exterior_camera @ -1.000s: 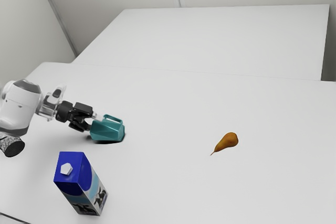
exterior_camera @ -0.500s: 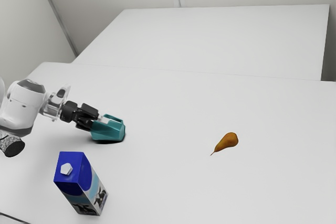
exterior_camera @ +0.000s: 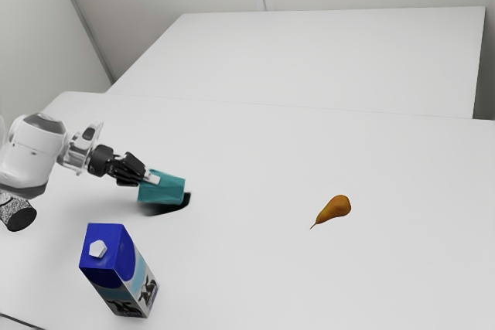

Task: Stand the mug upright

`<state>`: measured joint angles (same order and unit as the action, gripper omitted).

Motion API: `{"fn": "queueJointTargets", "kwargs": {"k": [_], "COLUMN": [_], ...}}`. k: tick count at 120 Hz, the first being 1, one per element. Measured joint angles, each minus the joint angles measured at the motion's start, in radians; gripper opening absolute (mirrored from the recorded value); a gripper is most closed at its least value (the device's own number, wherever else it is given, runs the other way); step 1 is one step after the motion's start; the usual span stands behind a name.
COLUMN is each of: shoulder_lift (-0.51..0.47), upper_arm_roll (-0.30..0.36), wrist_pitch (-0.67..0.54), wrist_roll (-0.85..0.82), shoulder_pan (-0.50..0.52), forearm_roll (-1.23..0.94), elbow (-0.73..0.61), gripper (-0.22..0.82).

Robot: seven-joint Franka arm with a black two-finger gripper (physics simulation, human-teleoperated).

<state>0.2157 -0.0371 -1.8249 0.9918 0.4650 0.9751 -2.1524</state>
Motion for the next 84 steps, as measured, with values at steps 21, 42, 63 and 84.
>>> {"fn": "queueJointTargets", "kwargs": {"k": [21,42,63,84], "shoulder_lift": [-0.041,-0.127,-0.195,-0.247], "upper_arm_roll": [0.0,-0.004,-0.111,-0.161], "wrist_pitch": [0.0,0.0,-0.009,-0.039], "wrist_roll": [-0.002,-0.012,-0.05,-0.121], "shoulder_pan": [-0.011,-0.061,-0.221,-0.341], "forearm_roll": [-0.001,-0.031,-0.129,-0.297], "elbow": [-0.008,-0.008,-0.002,0.009], "gripper": [-0.16,-0.17,-0.18,-0.18]}}
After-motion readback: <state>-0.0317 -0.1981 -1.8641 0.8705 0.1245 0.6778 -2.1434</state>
